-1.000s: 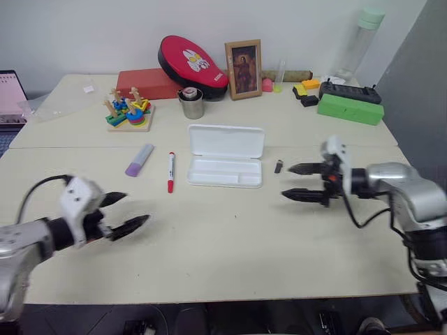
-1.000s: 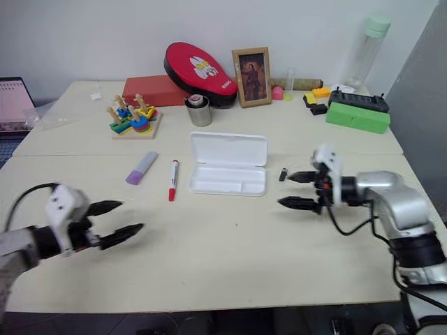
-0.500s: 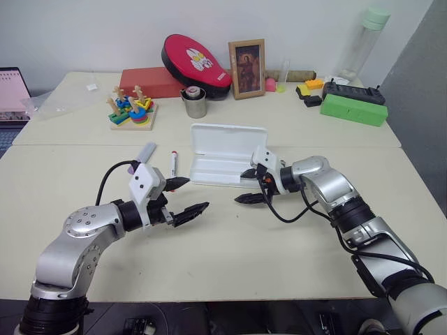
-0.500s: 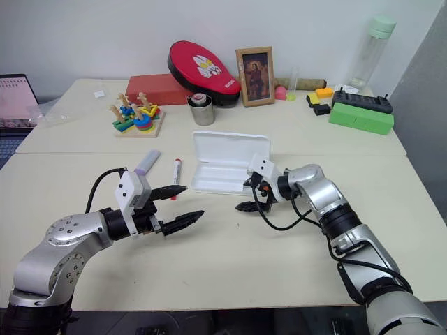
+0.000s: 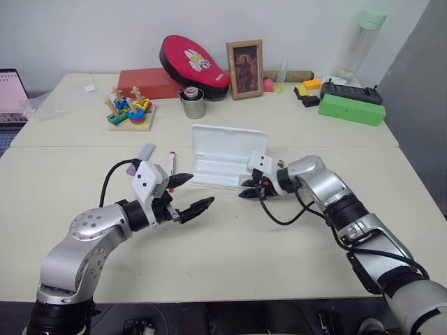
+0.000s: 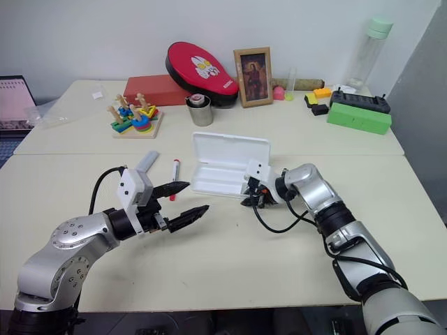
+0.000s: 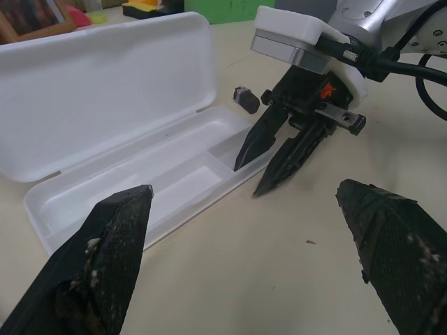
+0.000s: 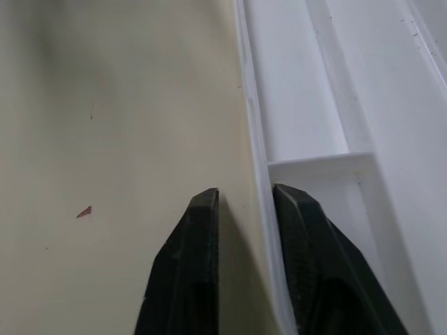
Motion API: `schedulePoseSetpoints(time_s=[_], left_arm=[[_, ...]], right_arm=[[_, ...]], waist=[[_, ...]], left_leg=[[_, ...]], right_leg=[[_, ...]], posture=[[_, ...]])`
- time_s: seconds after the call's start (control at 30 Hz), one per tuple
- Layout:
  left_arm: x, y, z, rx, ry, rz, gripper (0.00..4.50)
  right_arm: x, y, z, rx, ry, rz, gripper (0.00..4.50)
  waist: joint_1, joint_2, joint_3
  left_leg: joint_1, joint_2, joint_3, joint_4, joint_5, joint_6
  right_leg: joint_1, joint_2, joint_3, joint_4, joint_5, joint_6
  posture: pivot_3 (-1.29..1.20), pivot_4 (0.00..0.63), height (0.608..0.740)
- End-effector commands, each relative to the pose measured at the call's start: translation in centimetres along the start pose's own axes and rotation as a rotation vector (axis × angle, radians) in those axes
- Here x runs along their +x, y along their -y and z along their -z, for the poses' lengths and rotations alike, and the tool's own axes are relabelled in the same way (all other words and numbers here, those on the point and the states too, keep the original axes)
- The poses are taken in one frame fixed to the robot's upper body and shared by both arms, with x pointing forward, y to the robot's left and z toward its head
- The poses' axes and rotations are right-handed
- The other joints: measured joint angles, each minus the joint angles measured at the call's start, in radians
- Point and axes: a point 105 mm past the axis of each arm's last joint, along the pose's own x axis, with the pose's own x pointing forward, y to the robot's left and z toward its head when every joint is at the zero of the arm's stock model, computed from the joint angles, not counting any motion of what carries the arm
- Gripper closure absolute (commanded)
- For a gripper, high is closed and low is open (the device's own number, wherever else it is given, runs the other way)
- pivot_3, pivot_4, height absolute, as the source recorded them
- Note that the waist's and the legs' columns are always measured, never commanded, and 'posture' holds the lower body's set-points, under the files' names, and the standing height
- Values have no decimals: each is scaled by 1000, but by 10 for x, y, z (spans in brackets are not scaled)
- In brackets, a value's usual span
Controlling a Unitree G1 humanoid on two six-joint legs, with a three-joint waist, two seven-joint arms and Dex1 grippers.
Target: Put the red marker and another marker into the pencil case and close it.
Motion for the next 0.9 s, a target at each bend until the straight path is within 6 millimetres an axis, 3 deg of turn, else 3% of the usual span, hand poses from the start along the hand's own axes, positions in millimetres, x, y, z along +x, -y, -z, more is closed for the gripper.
schedulePoseSetpoints(time_s=[0.03, 0.23, 0.53, 0.77, 0.9], left_arm=[[-4, 1, -9, 22, 31, 0, 0], [-4, 2, -9, 20, 28, 6, 0], [-20, 0, 1, -1, -17, -22, 0], [-29, -6, 5, -21, -23, -78, 0], [-39, -21, 14, -61, -42, -173, 0]], right_arm=[[-1, -8, -6, -41, 24, -33, 4397], [-8, -17, -17, -70, 92, -45, 4456], [-18, -69, -7, -101, 99, -126, 4456], [-19, -73, 8, -67, 60, -86, 4456], [-20, -73, 7, -98, 71, -75, 4456]], waist=[[0, 0, 0], [0, 0, 0], [1, 0, 0], [1, 0, 0], [1, 0, 0]], left_leg=[[0, 0, 0, 0, 0, 0], [0, 0, 0, 0, 0, 0], [0, 0, 0, 0, 0, 0], [0, 0, 0, 1, 0, 0], [0, 0, 0, 1, 0, 0]], right_leg=[[0, 0, 0, 0, 0, 0], [0, 0, 0, 0, 0, 0], [0, 0, 0, 0, 0, 0], [0, 0, 0, 0, -2, 3], [0, 0, 0, 0, -2, 3]], posture=[[0, 150, 740], [0, 150, 740], [0, 150, 740], [0, 150, 740], [0, 150, 740]])
